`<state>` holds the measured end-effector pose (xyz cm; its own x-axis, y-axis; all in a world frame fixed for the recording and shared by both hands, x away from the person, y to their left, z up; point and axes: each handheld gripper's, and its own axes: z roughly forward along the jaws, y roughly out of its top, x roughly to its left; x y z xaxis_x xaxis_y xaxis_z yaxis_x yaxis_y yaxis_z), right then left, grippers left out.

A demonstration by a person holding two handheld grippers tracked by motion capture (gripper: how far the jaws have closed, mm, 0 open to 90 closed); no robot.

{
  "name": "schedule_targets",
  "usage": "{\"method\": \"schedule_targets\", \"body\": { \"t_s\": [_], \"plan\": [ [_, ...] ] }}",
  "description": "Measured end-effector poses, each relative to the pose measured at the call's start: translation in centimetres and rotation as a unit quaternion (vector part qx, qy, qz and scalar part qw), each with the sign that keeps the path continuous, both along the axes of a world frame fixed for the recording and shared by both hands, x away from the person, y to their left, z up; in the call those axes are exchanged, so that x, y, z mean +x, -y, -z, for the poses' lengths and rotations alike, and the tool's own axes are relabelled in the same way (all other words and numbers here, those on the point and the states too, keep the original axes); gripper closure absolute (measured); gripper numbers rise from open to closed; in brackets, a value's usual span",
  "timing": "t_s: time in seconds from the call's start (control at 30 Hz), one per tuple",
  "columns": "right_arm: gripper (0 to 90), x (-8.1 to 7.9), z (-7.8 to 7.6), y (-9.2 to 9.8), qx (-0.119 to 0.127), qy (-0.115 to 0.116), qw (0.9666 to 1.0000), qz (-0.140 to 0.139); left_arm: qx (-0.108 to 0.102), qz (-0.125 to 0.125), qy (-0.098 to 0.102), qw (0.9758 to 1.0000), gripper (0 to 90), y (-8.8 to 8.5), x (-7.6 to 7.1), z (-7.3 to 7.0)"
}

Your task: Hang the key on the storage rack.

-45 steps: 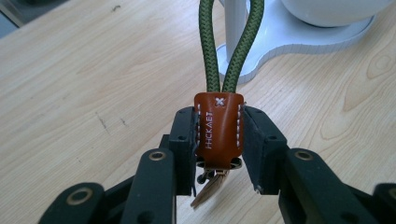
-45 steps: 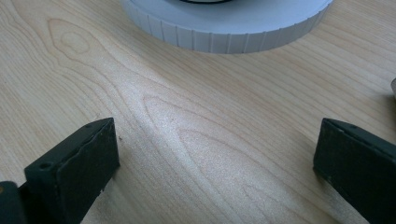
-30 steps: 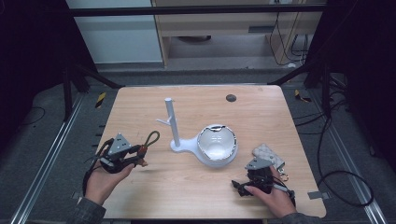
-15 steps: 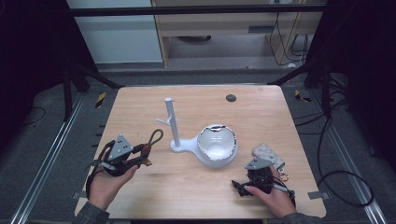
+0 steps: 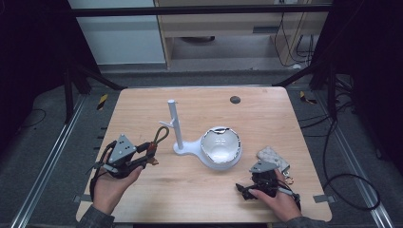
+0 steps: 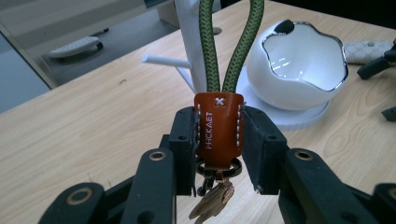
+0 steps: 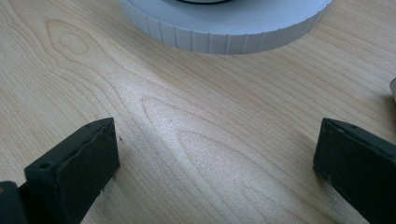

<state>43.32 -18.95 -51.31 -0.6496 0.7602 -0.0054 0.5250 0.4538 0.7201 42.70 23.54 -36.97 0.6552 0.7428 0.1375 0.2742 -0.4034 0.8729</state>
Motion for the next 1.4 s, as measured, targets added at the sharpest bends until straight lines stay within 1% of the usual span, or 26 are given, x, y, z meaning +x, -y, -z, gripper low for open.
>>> {"method": "schedule_targets", "body": {
  "t_s": [0.03, 0.07, 0.1, 0.13, 0.23, 0.43, 0.67, 0.8, 1.03, 1.13, 1.2, 1.4],
  "plan": [
    [0.2, 0.0, 0.0, 0.0, 0.0, 0.0, 1.0, 0.0, 0.0, 0.0, 0.001, 1.0, 66.1, 0.1, 0.0, -0.1],
    [0.2, 0.0, 0.0, 0.0, 0.0, 0.0, 1.0, 0.0, -0.006, -0.003, 0.004, 1.0, 66.1, 0.2, 0.1, -0.3],
    [0.2, 0.0, 0.0, 0.0, 0.0, 0.0, 1.0, 0.0, -0.006, -0.003, 0.004, 1.0, 66.1, 0.2, 0.1, -0.3],
    [0.2, 0.0, 0.0, 0.0, 0.0, 0.0, 1.0, 0.0, -0.012, -0.005, 0.006, 0.9999, 66.1, 0.4, 0.3, -0.4],
    [0.2, 0.0, 0.0, 0.0, 0.0, 0.0, 1.0, 0.0, -0.018, -0.004, 0.007, 0.9998, 66.1, 0.7, 0.5, -0.6],
    [0.2, 0.0, 0.0, 0.0, 0.0, 0.0, 1.0, 0.0, -0.013, -0.003, 0.01, 0.9999, 66.0, 1.4, 0.9, -0.7],
    [0.2, 0.0, 0.0, 0.0, 0.0, 0.001, 1.0, 0.0, -0.01, -0.009, 0.003, 0.9999, 66.0, 1.6, 1.8, -0.2],
    [0.2, 0.0, 0.0, 0.0, 0.0, 0.001, 1.0, -0.001, -0.008, -0.014, -0.005, 0.9999, 66.0, 1.7, 2.4, 0.2],
    [0.2, 0.0, 0.0, 0.0, 0.0, 0.001, 1.0, -0.001, -0.004, -0.016, -0.015, 0.9997, 66.0, 1.8, 3.1, 0.9],
    [0.2, 0.0, 0.0, 0.0, 0.0, 0.0, 1.0, 0.0, -0.008, -0.018, -0.017, 0.9997, 66.0, 2.0, 3.3, 1.2],
    [0.2, 0.0, 0.0, 0.0, 0.0, 0.0, 1.0, 0.0, -0.004, -0.018, -0.019, 0.9997, 66.0, 2.1, 3.5, 1.3],
    [0.2, 0.0, 0.0, 0.0, 0.0, 0.001, 1.0, 0.0, -0.007, -0.019, -0.021, 0.9996, 65.9, 2.3, 3.7, 1.5]
  ]
}}
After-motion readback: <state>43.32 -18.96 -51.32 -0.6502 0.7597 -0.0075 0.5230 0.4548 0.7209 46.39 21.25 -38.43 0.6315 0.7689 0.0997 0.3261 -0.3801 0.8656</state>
